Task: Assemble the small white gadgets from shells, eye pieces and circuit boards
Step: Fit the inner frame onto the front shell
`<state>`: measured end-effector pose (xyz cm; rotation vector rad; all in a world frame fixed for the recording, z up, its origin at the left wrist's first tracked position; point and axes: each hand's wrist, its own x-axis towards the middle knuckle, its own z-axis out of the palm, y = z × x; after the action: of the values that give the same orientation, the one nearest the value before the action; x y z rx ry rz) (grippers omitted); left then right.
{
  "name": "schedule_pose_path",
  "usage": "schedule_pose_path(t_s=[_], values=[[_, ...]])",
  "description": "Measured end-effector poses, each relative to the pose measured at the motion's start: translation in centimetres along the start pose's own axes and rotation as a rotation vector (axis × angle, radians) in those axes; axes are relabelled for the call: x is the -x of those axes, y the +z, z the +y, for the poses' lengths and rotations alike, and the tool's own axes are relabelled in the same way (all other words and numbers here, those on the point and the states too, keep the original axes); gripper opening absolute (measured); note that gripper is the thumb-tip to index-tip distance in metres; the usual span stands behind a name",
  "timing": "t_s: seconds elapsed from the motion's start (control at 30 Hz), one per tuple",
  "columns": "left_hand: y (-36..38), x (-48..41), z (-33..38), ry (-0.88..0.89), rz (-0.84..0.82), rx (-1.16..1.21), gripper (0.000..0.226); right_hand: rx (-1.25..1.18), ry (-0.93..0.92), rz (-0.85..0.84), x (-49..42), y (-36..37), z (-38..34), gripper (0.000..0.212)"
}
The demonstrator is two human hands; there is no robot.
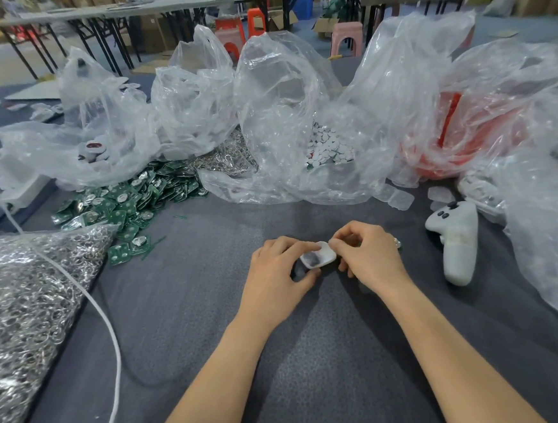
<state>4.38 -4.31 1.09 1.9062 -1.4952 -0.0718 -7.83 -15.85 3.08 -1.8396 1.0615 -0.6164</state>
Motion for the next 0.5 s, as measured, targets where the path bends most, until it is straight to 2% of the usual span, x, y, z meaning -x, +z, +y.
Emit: schedule_pose_path(t_s=[0.1,0.17,0.23,0.27,0.33,0.4,0.5], values=[[-0.3,0.2,-0.1,-0.004,0.041,0.043,0.038,0.036,-0.029,-0.017,0.1,0.0,-0.1,0.012],[-1.3,0.2,-1.2,-0.034,0.163,0.001,0.037,0.099,-0.052,-0.035,0.3,0.0,-0.2,0.014],[-3.2,0.3,-3.9,-0.162,0.323,-0.152,0.036,0.131,-0.062,-0.046,0.4,0.0,-0.4,0.015],[-4.5,0.5,-5.6,-0.285,0.347,-0.261,0.04,0.127,-0.065,-0.054,0.4,0.1,-0.5,0.016],[-6.9,1.0,-8.9,-0.572,0.27,-0.46,0.05,0.134,-0.083,-0.073,0.5,0.3,-0.7,0.017],[-8.4,1.7,-10.9,-0.738,0.185,-0.539,0.049,0.154,-0.101,-0.084,0.7,0.6,-0.9,0.016],[-9.4,2.5,-12.1,-0.647,0.229,-0.566,0.038,0.177,-0.122,-0.1,1.1,0.9,-1.0,0.016]])
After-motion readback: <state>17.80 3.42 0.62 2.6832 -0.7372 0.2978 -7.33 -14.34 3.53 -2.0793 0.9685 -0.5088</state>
